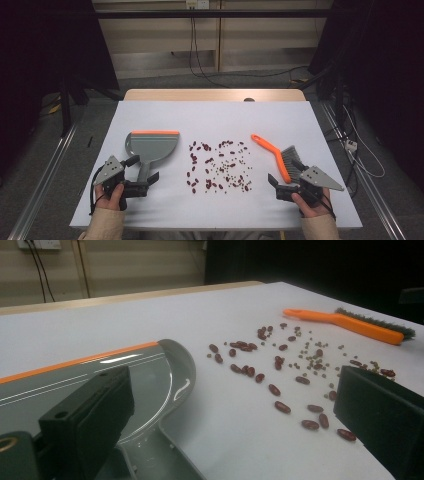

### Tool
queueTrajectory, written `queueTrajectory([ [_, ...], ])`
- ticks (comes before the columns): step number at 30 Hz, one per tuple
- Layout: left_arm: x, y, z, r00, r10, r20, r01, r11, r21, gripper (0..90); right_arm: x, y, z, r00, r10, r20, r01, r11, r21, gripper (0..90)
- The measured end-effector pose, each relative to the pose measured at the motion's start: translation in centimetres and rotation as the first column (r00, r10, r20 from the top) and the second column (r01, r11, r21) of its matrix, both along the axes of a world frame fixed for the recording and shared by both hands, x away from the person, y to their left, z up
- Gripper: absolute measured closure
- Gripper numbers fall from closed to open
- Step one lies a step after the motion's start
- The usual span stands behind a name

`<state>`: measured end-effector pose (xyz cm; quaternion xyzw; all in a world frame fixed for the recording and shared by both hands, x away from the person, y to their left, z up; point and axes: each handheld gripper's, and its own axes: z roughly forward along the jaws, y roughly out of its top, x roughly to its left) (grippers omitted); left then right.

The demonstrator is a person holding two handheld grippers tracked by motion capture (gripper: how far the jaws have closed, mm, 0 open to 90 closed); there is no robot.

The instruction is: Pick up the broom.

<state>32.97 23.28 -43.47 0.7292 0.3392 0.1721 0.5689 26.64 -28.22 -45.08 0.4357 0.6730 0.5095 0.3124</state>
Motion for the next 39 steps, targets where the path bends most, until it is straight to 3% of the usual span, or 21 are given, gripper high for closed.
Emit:
queueTrajectory([
  [13,0.0,-0.1,0.0,1.0000,-0.009,0.001,0.009,1.0000,-0.004,2.6,0.4,-0.4,0.5,0.9999,0.004,-0.010,-0.004,1.000,-0.009,2.6],
  [20,0.1,-0.1,0.0,1.0000,-0.007,-0.004,0.007,1.0000,-0.005,2.7,2.3,-1.0,1.8,0.9981,-0.027,-0.056,0.026,1.000,-0.014,3.4],
  [25,0.0,-0.1,0.0,1.0000,-0.006,-0.003,0.006,1.0000,-0.007,2.6,3.5,-1.7,2.2,0.9942,-0.041,-0.100,0.042,0.999,0.010,5.0],
  [30,0.0,0.0,-0.1,1.0000,-0.002,-0.003,0.002,0.9999,-0.015,2.6,4.8,-2.0,2.3,0.9870,-0.042,-0.155,0.042,0.999,-0.007,15.0],
  [32,0.0,0.1,0.0,1.0000,0.001,-0.004,-0.001,0.9999,-0.013,2.6,6.0,-2.1,2.4,0.9757,-0.044,-0.215,0.041,0.999,-0.016,20.5],
  [34,0.0,0.1,-0.1,1.0000,0.003,-0.006,-0.003,0.9999,-0.016,2.6,6.2,-2.1,2.4,0.9728,-0.047,-0.227,0.043,0.999,-0.022,23.1],
  [35,0.0,0.1,-0.1,1.0000,0.003,-0.007,-0.004,0.9999,-0.015,2.6,7.0,-2.1,2.5,0.9678,-0.036,-0.249,0.029,0.999,-0.032,30.9],
  [37,0.0,0.1,-0.1,1.0000,0.000,-0.006,0.000,0.9999,-0.017,2.6,7.3,-2.1,2.5,0.9645,-0.037,-0.261,0.027,0.999,-0.040,31.5],
  [38,0.0,0.1,-0.1,1.0000,0.001,-0.010,-0.001,0.9999,-0.016,2.6,8.0,-2.0,2.5,0.9557,-0.041,-0.291,0.027,0.998,-0.052,36.8],
  [39,0.0,0.1,-0.1,0.9999,0.000,-0.010,0.000,0.9999,-0.017,2.6,8.3,-1.9,2.6,0.9531,-0.045,-0.299,0.028,0.998,-0.060,40.0],
])
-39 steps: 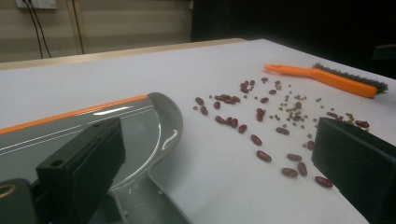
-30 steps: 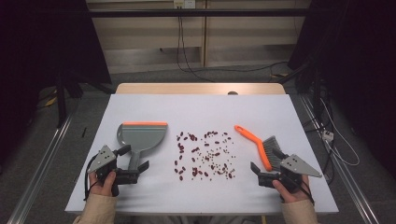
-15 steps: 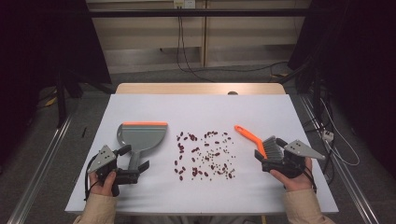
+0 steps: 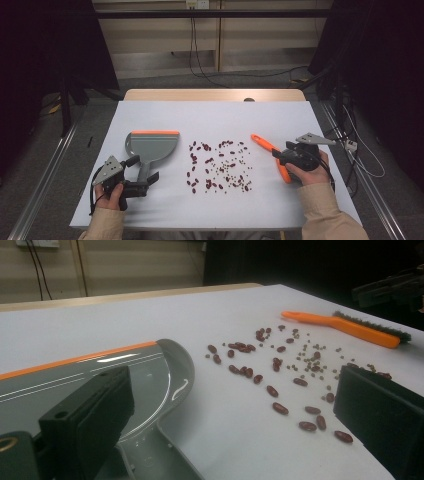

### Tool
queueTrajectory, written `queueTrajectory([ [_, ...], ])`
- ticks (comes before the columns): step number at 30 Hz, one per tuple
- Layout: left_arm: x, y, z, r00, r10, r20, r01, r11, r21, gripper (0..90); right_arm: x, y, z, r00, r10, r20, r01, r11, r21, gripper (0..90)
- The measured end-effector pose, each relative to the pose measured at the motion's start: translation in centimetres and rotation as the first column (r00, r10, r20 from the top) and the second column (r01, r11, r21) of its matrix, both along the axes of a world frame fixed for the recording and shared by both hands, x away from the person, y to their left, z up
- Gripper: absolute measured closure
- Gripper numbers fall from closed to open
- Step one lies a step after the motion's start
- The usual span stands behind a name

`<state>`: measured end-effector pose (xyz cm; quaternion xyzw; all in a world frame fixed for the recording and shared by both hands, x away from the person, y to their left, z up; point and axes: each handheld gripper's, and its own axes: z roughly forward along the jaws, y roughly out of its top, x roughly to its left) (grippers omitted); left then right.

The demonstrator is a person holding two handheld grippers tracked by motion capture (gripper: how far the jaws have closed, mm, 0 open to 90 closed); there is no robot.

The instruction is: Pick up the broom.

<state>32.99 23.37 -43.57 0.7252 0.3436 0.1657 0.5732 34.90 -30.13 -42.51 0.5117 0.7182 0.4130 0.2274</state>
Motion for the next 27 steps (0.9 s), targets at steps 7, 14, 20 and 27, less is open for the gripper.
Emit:
queueTrajectory([
  [7,0.0,0.0,0.0,1.0000,-0.006,-0.003,0.006,1.0000,-0.003,2.7,2.5,0.5,-0.3,0.9935,0.011,-0.113,-0.020,0.997,-0.078,54.7],
  [14,0.1,0.1,-0.1,0.9999,-0.010,-0.004,0.010,0.9999,-0.007,2.6,3.6,0.6,-0.8,0.9842,-0.011,-0.177,-0.012,0.992,-0.127,60.9],
  [20,0.1,0.1,-0.1,0.9999,-0.015,-0.007,0.015,0.9999,-0.006,2.7,4.3,0.2,-1.7,0.9625,-0.015,-0.271,-0.012,0.995,-0.098,66.3],
  [27,0.1,0.0,-0.1,0.9998,-0.017,-0.007,0.017,0.9999,0.002,2.7,4.9,1.2,-2.4,0.9528,-0.028,-0.302,-0.033,0.980,-0.194,65.4],
])
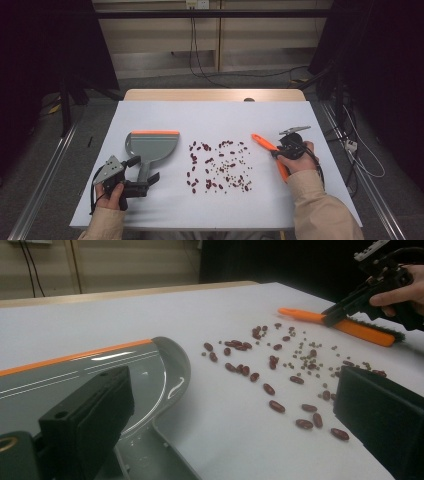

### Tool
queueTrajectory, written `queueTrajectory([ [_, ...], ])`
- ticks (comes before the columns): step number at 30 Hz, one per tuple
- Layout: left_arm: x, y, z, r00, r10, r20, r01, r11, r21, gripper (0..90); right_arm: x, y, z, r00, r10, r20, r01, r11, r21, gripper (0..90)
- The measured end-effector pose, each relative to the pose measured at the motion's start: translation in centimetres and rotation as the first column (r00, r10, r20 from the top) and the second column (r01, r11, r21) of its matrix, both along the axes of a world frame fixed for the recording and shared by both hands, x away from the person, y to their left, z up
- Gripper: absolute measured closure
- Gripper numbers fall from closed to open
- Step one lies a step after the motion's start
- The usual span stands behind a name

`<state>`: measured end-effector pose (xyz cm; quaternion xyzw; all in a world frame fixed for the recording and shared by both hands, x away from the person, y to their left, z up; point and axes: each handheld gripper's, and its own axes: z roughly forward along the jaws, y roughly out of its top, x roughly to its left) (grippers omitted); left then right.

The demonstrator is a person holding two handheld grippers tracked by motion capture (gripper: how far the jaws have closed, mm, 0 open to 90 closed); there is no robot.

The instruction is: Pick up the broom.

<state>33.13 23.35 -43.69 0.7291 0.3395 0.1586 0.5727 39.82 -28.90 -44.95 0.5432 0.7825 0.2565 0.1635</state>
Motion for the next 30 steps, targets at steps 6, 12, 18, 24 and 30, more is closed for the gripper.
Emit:
queueTrajectory([
  [6,0.1,0.0,0.0,1.0000,0.000,-0.001,0.000,1.0000,-0.001,2.7,0.8,0.0,0.3,0.9977,-0.019,-0.065,0.020,1.000,0.015,68.0],
  [12,0.2,-0.4,0.0,1.0000,-0.004,0.002,0.004,1.0000,-0.003,2.7,1.0,-0.3,0.3,0.9975,0.006,-0.071,-0.004,1.000,0.026,68.5],
  [18,0.3,-0.4,0.0,1.0000,-0.002,-0.003,0.002,1.0000,-0.006,2.8,1.0,-0.5,0.5,0.9982,0.006,-0.059,-0.004,0.999,0.034,68.9],
  [24,0.3,-0.2,0.1,1.0000,0.004,0.001,-0.004,0.9999,-0.015,2.6,0.5,-1.7,2.2,0.9983,-0.027,0.050,0.016,0.975,0.222,90.0],
  [30,0.3,-0.4,0.1,1.0000,0.004,-0.001,-0.004,1.0000,-0.006,2.7,0.6,-1.0,2.0,0.9982,0.027,0.054,-0.034,0.990,0.136,76.2],
])
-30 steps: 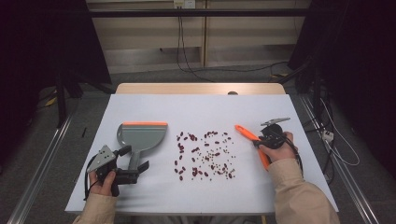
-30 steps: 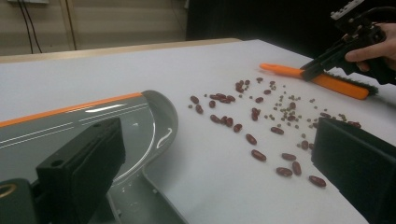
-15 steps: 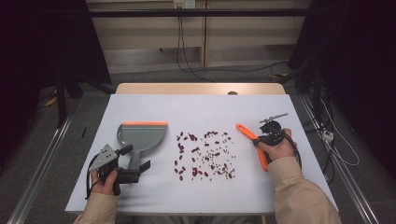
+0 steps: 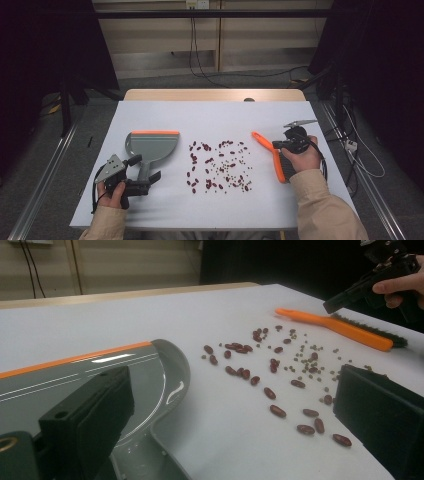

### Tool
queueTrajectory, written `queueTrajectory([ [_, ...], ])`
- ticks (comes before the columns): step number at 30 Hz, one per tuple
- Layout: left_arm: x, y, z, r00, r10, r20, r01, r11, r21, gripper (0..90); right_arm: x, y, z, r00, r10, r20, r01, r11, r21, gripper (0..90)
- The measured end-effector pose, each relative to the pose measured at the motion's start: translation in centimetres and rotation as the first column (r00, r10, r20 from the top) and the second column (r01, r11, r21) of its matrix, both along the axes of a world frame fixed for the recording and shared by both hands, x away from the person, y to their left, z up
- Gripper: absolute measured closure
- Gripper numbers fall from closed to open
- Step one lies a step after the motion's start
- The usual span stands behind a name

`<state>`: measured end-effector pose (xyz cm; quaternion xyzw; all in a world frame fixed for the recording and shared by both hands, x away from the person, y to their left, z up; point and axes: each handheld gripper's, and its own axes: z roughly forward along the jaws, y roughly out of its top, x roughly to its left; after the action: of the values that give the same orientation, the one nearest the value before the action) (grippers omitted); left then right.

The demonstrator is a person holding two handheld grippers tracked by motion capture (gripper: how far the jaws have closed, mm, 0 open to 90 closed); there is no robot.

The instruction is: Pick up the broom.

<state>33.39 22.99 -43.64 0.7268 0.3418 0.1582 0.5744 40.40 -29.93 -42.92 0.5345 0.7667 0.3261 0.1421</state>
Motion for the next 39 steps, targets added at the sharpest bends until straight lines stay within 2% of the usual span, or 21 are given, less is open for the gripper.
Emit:
queueTrajectory([
  [1,0.0,0.0,0.0,1.0000,-0.001,0.002,0.001,1.0000,0.004,2.7,0.0,0.0,0.0,1.0000,0.000,0.000,0.000,1.000,0.000,76.2],
  [2,0.0,0.0,0.1,1.0000,0.000,0.004,0.000,1.0000,0.002,2.7,0.1,0.1,0.0,0.9999,-0.012,0.009,0.012,1.000,-0.023,67.5],
  [3,0.0,0.0,0.1,1.0000,0.000,0.005,0.000,1.0000,0.002,2.7,0.1,0.1,0.0,0.9999,-0.012,-0.010,0.012,1.000,-0.008,66.7],
  [5,0.0,0.0,0.0,1.0000,-0.002,0.003,0.002,1.0000,0.005,2.7,0.0,0.1,0.0,0.9997,-0.012,-0.023,0.011,1.000,-0.019,67.5],
  [6,0.0,0.0,0.0,1.0000,-0.002,-0.001,0.002,1.0000,0.003,2.6,-0.1,0.2,0.1,0.9992,-0.009,-0.038,0.007,0.999,-0.038,67.4],
  [8,0.1,0.0,-0.1,1.0000,-0.004,-0.005,0.004,1.0000,0.004,2.8,-0.2,0.3,-0.1,0.9973,-0.007,-0.072,0.004,0.999,-0.042,65.7],
  [11,0.0,-0.1,-0.1,1.0000,-0.006,-0.004,0.006,1.0000,0.004,2.7,0.0,0.4,-0.2,0.9963,-0.014,-0.085,0.010,0.999,-0.051,66.9],
  [13,0.0,-0.1,-0.1,1.0000,-0.006,-0.003,0.007,1.0000,0.004,2.7,0.4,0.8,-0.8,0.9905,-0.013,-0.137,0.000,0.996,-0.094,66.0],
  [15,0.0,-0.1,-0.1,1.0000,-0.007,-0.003,0.007,0.9999,0.008,2.7,1.0,1.1,-1.4,0.9864,-0.017,-0.163,-0.001,0.994,-0.105,65.8],
  [19,0.1,-0.1,-0.1,1.0000,-0.007,-0.004,0.007,0.9999,0.011,2.7,2.3,1.1,-1.2,0.9662,-0.036,-0.255,0.009,0.994,-0.105,68.2],
  [20,0.1,-0.1,-0.1,1.0000,-0.008,-0.004,0.008,0.9999,0.012,2.7,2.4,1.3,-1.1,0.9633,-0.044,-0.265,0.013,0.993,-0.116,69.0],
  [21,0.1,-0.2,-0.1,1.0000,-0.009,-0.004,0.009,0.9999,0.009,2.8,2.5,1.7,-1.0,0.9624,-0.042,-0.268,0.002,0.989,-0.148,69.2],
  [23,0.2,-0.3,-0.1,1.0000,-0.009,0.001,0.009,1.0000,0.004,2.6,2.7,2.0,-0.9,0.9604,-0.042,-0.275,-0.006,0.985,-0.170,69.4],
  [29,0.3,-0.6,0.0,1.0000,-0.007,0.005,0.007,1.0000,0.003,2.7,2.6,1.6,-0.9,0.9643,-0.018,-0.264,-0.022,0.989,-0.149,69.8],
  [32,0.4,-0.6,-0.1,1.0000,-0.007,0.004,0.007,1.0000,0.006,2.6,2.6,2.0,-0.8,0.9691,-0.009,-0.247,-0.037,0.983,-0.182,70.0],
  [33,0.4,-0.6,-0.1,1.0000,-0.007,0.002,0.007,0.9999,0.011,2.7,2.7,2.0,-0.8,0.9681,-0.011,-0.250,-0.036,0.982,-0.184,70.0],
  [38,0.2,-0.4,0.1,0.9999,-0.008,0.010,0.008,1.0000,0.005,2.6,2.6,1.9,-0.7,0.9706,-0.012,-0.240,-0.026,0.988,-0.152,70.0],
  [39,0.2,-0.4,0.1,0.9999,-0.005,0.010,0.005,1.0000,0.004,2.6,2.5,1.8,-0.5,0.9770,-0.016,-0.213,-0.016,0.989,-0.147,70.0],
])
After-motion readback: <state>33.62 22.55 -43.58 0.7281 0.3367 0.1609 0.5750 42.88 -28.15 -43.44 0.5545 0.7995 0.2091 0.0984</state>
